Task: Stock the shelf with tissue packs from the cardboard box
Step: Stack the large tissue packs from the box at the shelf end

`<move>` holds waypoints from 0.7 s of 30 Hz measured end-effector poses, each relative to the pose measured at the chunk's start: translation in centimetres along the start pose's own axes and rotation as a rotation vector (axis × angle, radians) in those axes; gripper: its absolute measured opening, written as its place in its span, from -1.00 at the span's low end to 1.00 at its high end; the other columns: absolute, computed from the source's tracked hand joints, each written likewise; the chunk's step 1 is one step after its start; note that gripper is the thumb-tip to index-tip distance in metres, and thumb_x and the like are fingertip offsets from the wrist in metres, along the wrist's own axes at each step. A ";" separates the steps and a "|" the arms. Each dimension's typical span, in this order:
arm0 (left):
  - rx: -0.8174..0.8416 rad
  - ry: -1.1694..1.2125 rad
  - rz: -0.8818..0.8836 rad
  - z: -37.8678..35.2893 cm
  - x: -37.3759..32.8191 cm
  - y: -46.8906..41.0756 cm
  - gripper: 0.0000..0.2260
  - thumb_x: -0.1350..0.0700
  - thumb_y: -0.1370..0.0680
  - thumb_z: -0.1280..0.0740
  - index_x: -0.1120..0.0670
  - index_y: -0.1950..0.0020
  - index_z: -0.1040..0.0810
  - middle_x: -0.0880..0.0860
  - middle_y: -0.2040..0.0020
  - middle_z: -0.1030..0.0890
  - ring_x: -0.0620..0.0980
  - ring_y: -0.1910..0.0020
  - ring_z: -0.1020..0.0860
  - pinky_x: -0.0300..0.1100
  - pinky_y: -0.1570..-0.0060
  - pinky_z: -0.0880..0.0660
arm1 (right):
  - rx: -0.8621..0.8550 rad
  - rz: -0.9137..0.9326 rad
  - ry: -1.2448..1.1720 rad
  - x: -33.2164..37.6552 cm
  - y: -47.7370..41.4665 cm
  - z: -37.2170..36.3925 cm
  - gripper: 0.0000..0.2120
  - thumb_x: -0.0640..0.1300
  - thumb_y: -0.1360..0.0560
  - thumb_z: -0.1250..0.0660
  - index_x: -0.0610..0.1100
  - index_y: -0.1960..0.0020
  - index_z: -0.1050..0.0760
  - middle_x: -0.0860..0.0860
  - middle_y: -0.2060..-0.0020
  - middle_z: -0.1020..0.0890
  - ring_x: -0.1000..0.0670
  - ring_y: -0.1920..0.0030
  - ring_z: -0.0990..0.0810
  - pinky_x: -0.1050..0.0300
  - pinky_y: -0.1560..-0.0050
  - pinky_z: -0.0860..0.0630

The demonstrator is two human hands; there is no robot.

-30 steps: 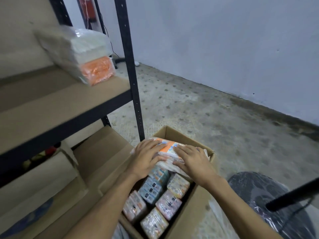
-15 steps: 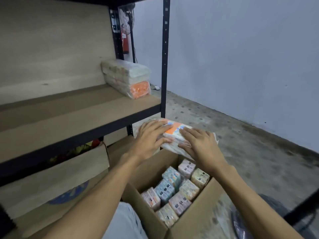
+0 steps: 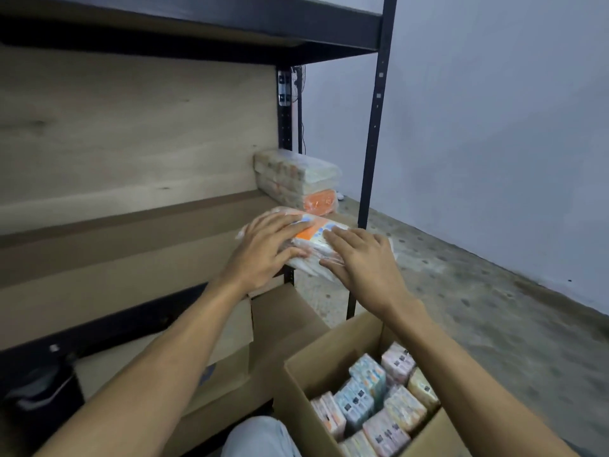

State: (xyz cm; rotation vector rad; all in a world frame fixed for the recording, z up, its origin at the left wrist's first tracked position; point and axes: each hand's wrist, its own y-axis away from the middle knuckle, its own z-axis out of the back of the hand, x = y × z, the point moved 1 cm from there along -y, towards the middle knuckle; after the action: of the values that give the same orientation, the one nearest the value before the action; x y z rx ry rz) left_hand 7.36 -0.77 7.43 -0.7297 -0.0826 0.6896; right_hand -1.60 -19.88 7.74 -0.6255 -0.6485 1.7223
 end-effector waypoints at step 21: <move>0.095 -0.187 0.325 1.9 15.4 1.9 -0.44 -0.26 -0.52 -0.07 -0.19 -0.51 -0.16 -0.10 -0.54 -0.18 -0.01 -0.53 -0.11 0.00 -0.48 -0.01 | 0.148 -0.145 -0.057 10.4 -11.5 -12.9 -0.51 0.06 -0.32 -0.49 -0.10 -0.19 -0.51 -0.10 -0.14 -0.59 -0.20 -0.16 -0.51 -0.25 -0.15 -0.39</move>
State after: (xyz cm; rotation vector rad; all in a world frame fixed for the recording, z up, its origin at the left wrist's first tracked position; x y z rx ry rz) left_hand 17.78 10.69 5.12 -0.5907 -0.1022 1.0647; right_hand 12.92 -5.96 5.93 -0.4171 -0.5858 1.6399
